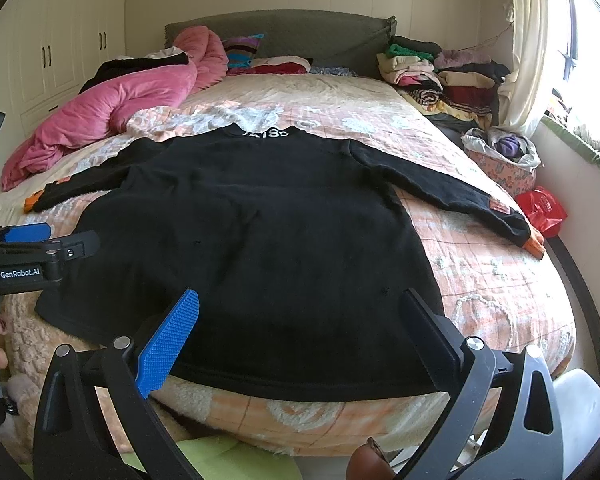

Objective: Fold small clothes

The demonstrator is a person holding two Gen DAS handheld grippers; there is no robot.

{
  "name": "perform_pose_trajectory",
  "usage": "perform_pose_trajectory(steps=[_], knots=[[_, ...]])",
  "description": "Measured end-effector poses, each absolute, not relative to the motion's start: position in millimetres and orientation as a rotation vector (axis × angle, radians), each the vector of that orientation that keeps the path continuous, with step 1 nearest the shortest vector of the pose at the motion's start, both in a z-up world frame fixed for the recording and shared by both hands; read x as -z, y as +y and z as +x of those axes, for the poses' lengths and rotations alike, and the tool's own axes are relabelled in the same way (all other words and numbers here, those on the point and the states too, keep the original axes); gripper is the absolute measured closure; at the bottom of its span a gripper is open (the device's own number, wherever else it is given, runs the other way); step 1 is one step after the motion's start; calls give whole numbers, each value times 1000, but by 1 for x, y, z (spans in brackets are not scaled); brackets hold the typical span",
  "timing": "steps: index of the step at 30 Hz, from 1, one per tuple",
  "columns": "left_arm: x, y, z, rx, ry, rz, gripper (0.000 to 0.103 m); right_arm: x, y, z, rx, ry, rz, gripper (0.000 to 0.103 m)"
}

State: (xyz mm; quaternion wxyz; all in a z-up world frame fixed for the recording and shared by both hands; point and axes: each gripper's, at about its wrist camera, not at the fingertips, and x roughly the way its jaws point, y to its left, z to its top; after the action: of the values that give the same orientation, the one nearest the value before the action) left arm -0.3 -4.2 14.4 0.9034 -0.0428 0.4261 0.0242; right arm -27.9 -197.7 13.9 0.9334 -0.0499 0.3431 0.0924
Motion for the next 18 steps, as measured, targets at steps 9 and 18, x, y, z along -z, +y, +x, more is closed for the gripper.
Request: perform_pose_trajectory(steps=[9, 18], knots=[[-12, -3, 2, -54, 878, -82, 8, -16, -197, -23, -200, 707, -73, 4], [-13, 5, 13, -80, 871, -68, 8, -15, -195, -12, -219, 719, -57, 4]])
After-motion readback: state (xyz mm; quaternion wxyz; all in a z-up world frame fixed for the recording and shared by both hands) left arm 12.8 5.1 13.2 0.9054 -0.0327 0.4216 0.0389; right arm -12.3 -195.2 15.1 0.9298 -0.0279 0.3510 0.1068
